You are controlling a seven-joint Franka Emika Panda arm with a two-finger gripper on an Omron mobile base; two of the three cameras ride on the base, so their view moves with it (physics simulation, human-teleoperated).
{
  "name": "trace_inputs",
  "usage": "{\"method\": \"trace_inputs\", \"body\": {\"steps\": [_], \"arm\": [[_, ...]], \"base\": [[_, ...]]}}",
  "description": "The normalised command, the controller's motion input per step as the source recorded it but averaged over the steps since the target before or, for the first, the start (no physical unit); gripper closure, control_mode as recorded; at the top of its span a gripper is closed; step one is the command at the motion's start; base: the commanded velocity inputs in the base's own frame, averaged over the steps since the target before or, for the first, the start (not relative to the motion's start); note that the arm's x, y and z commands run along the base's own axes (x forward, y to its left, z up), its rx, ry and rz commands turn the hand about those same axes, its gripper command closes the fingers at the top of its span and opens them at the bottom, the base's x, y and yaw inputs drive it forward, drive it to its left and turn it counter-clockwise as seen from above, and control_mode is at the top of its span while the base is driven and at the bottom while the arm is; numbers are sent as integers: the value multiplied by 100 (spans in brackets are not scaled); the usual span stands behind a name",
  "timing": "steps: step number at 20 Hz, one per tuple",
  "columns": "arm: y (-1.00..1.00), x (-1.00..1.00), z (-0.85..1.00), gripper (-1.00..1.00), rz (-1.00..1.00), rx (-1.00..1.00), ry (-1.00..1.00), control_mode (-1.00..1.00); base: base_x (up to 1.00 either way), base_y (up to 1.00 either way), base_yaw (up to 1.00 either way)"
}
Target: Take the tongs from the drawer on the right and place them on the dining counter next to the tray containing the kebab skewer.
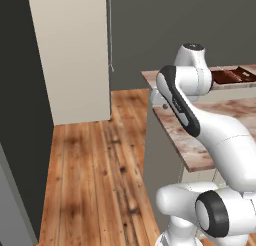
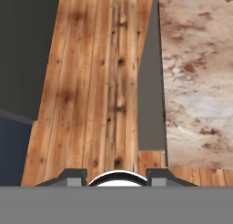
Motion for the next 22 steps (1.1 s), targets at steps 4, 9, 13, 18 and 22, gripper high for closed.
{"method": "trace_inputs", "body": {"steps": [4,9,13,18,22], "arm": [[-10,-23,0,-100,-1,0,0,-100],[-50,-45,-7,-100,-8,4,0,-100],[-66,-41,-17,-100,-9,10,0,-100],[-51,-24,-23,-100,-2,11,0,-100],[-28,-29,-15,-100,0,8,-2,-100]], "base": [[0,0,0],[0,0,0],[0,0,0],[0,0,0],[0,0,0]]}}
